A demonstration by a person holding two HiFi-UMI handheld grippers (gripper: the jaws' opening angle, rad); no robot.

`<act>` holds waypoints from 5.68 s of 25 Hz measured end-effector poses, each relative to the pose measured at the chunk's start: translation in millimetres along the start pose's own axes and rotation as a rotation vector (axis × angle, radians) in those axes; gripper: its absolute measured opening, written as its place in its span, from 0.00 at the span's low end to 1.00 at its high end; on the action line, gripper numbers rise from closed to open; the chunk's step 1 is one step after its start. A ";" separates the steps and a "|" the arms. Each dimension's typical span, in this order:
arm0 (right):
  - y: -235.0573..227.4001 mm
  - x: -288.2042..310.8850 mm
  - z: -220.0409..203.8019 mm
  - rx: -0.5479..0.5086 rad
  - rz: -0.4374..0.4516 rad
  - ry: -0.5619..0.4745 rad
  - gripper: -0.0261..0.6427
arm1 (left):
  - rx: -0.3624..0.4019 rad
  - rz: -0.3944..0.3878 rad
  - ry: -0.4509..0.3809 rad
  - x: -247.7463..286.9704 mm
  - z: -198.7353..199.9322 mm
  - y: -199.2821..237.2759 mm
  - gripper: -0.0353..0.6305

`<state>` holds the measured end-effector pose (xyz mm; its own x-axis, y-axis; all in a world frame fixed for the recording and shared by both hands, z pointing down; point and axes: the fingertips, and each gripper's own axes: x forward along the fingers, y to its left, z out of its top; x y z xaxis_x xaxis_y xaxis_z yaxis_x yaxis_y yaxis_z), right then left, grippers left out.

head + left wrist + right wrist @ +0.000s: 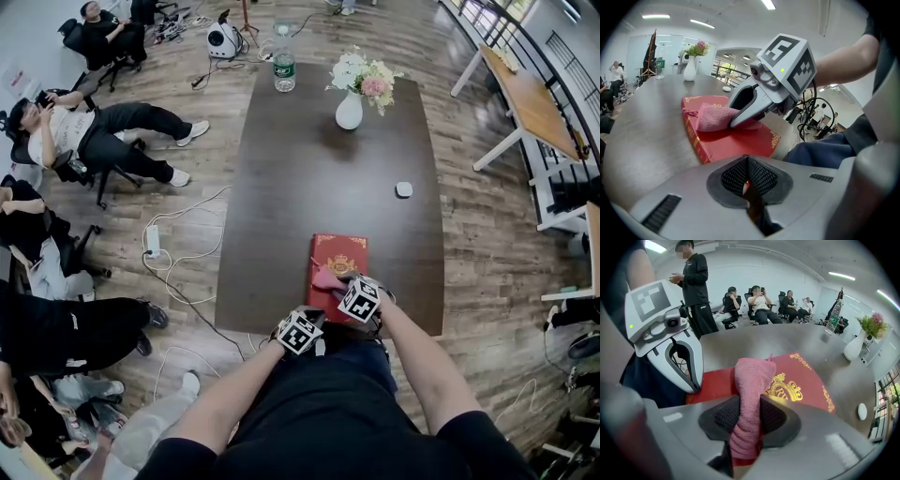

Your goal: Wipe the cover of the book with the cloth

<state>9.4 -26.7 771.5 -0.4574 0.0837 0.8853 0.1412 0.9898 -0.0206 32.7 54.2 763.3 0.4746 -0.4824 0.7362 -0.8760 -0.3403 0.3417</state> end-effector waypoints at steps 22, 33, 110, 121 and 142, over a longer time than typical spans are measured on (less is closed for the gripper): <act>-8.1 -12.8 -23.7 0.030 -0.023 0.012 0.22 | 0.001 -0.012 -0.002 -0.5 -0.3 -0.5 0.05; -13.3 -18.9 -34.2 0.060 -0.042 0.001 0.22 | 0.005 -0.006 -0.012 3.0 -2.3 2.5 0.05; 13.7 -20.6 30.6 -0.041 -0.006 -0.078 0.22 | -0.038 0.028 -0.017 -14.0 -14.6 3.6 0.05; 41.8 14.4 57.0 -0.118 0.064 -0.055 0.22 | -0.052 0.028 -0.018 -12.3 -14.9 3.2 0.05; 45.8 26.0 58.2 -0.105 0.091 -0.060 0.22 | -0.059 0.029 -0.016 -15.1 -15.0 3.4 0.05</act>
<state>-47.1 27.6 766.6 -0.4898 0.1826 0.8525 0.2742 0.9605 -0.0482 21.3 72.5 762.1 0.4497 -0.5045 0.7370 -0.8928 -0.2781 0.3545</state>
